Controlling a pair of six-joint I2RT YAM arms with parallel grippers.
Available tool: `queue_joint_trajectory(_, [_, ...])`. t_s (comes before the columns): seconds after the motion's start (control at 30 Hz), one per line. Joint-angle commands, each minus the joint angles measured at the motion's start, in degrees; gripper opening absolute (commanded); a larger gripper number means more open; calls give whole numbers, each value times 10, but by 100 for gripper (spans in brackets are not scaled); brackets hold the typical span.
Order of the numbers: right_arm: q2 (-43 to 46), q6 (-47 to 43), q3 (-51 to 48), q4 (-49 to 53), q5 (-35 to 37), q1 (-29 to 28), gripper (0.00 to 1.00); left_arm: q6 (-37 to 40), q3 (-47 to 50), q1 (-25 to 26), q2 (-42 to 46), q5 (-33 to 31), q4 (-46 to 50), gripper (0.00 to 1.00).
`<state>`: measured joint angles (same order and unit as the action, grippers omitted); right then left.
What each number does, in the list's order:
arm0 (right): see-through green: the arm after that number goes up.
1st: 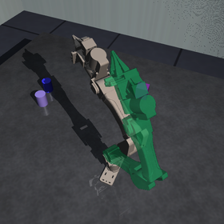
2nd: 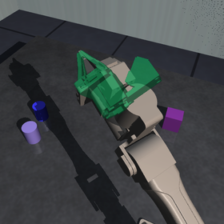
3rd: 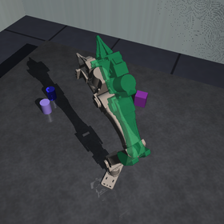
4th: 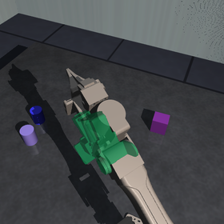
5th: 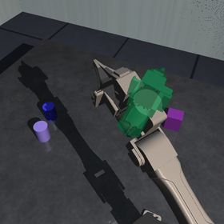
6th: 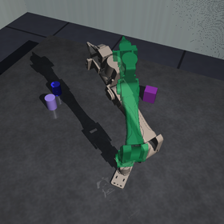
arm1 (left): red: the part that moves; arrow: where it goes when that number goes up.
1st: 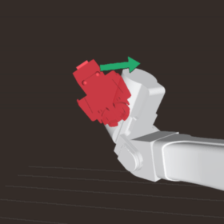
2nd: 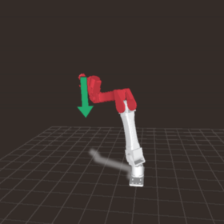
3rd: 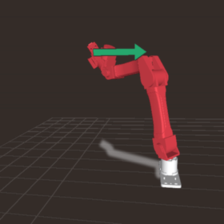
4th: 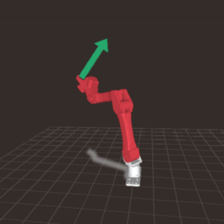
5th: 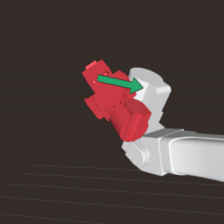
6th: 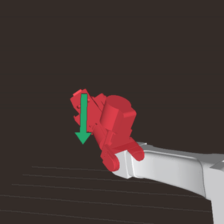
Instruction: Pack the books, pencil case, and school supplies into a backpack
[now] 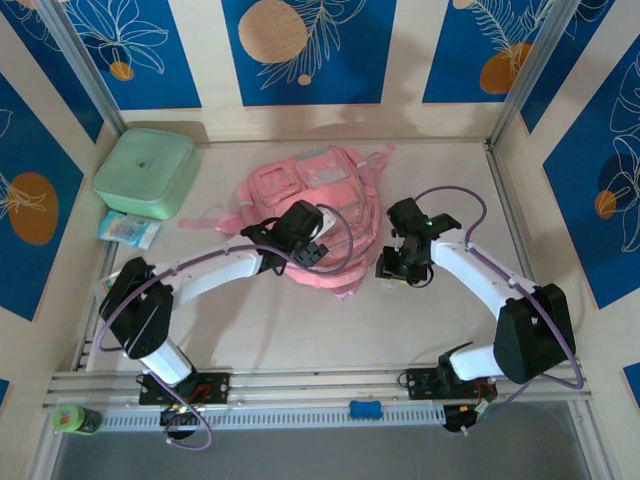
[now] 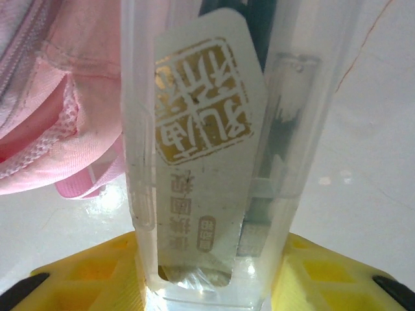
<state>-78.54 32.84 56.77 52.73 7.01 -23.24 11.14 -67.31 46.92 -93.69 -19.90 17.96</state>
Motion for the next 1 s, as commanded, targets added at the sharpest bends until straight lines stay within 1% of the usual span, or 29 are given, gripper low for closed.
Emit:
queue_joint_trajectory(0.0, [13, -3, 15, 15, -21, -1, 44, 55, -31, -16, -23, 11, -24, 83])
queue_joint_trajectory(0.2, [12, -8, 17, 12, -26, 8, 44, 92, -53, -19, -57, 30, -25, 81])
queue_joint_trajectory(0.27, [12, -9, 17, 12, -27, 11, 44, 98, -56, -26, -62, 23, -33, 77])
queue_joint_trajectory(0.3, [11, -10, 18, 12, -27, 12, 44, 98, -60, -32, -62, 20, -32, 74])
queue_joint_trajectory(0.37, [12, -13, 19, 15, -25, 13, 44, 99, -65, -44, -58, 16, -34, 63])
queue_joint_trajectory(0.4, [13, -13, 19, 16, -24, 13, 44, 96, -66, -47, -53, 19, -38, 60])
queue_joint_trajectory(0.53, [14, -16, 19, 14, -29, 12, 44, 95, -54, -54, -39, 51, -72, 48])
queue_joint_trajectory(0.63, [10, -15, 24, 11, -41, 12, 44, 87, -63, -54, -59, 63, -74, 39])
queue_joint_trajectory(0.73, [7, -15, 37, 11, -51, 11, 43, 79, -81, -52, -82, 70, -63, 23])
queue_joint_trajectory(0.83, [5, -20, 51, 16, -51, 10, 44, 70, -77, -52, -79, 60, -77, 10])
queue_joint_trajectory(0.87, [2, -21, 54, 18, -51, 11, 44, 67, -77, -51, -77, 61, -75, 4])
queue_joint_trajectory(0.9, [1, -24, 58, 19, -56, 13, 44, 60, -80, -51, -73, 64, -69, 0])
queue_joint_trajectory(0.97, [-3, -25, 65, 17, -71, 15, 44, 40, -86, -47, -65, 79, -52, 0])
